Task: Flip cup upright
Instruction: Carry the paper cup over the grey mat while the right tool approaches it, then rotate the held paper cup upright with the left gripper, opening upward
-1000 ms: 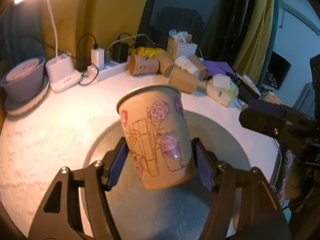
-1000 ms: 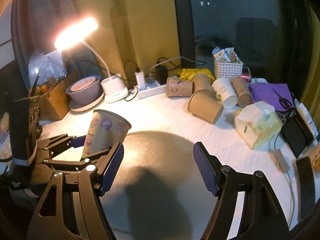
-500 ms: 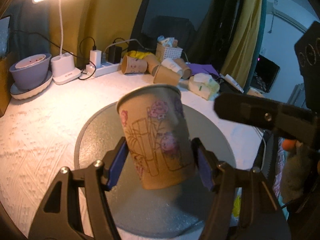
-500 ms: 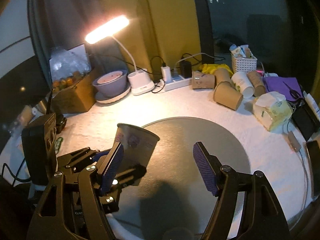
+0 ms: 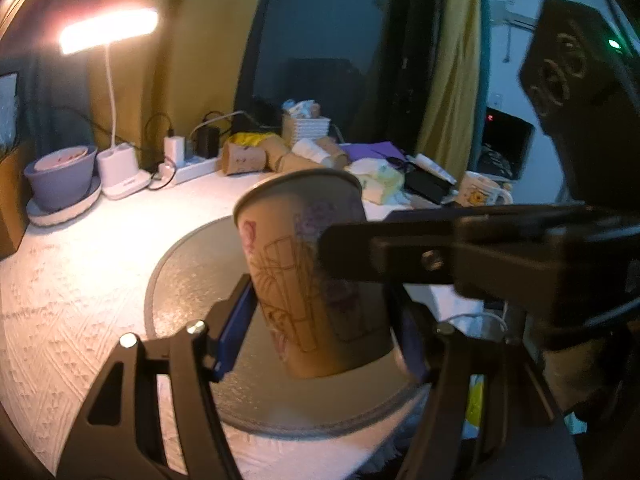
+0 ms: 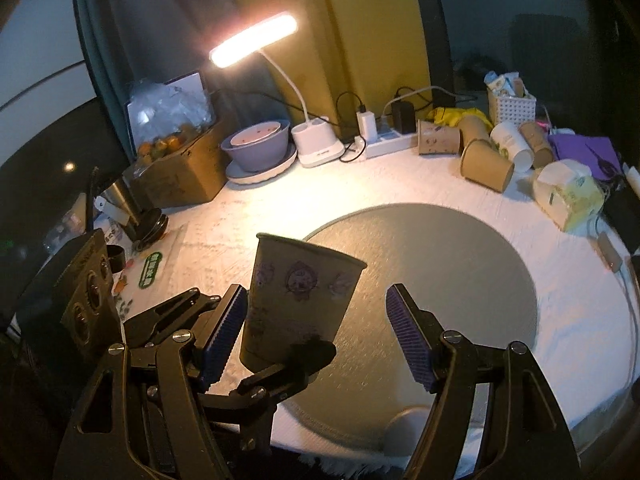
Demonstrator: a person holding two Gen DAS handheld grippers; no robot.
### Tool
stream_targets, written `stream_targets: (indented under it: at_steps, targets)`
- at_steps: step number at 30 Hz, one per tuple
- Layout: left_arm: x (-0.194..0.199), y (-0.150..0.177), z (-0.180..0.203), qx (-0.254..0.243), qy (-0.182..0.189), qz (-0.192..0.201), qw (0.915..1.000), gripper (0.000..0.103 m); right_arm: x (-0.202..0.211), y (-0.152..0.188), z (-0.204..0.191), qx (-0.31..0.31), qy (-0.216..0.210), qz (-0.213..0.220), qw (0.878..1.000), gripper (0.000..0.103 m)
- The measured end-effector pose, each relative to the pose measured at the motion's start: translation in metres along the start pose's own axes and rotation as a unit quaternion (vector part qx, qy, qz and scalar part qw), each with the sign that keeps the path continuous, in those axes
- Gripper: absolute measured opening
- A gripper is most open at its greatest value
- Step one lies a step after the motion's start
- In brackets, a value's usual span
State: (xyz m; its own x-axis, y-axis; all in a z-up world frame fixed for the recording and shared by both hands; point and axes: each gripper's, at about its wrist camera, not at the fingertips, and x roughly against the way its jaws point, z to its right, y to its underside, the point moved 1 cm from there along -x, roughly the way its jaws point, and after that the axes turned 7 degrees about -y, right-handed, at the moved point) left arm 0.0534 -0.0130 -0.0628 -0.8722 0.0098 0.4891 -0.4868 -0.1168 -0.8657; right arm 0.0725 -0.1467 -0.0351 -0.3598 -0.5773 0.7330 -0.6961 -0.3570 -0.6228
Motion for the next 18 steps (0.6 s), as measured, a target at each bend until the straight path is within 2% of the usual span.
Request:
stream_targets:
  at_steps: [12,18]
  targets:
    - [0.012,0.002,0.028,-0.061,0.019,0.027,0.9976,0.065,0.007,0.008,0.007,-0.036,-0.035,-0.01,0.999,0.075]
    - [0.014,0.002,0.032,-0.068,0.02,0.028,0.9971,0.066,0.008,0.011,0.012,-0.049,-0.051,-0.008,0.997,0.074]
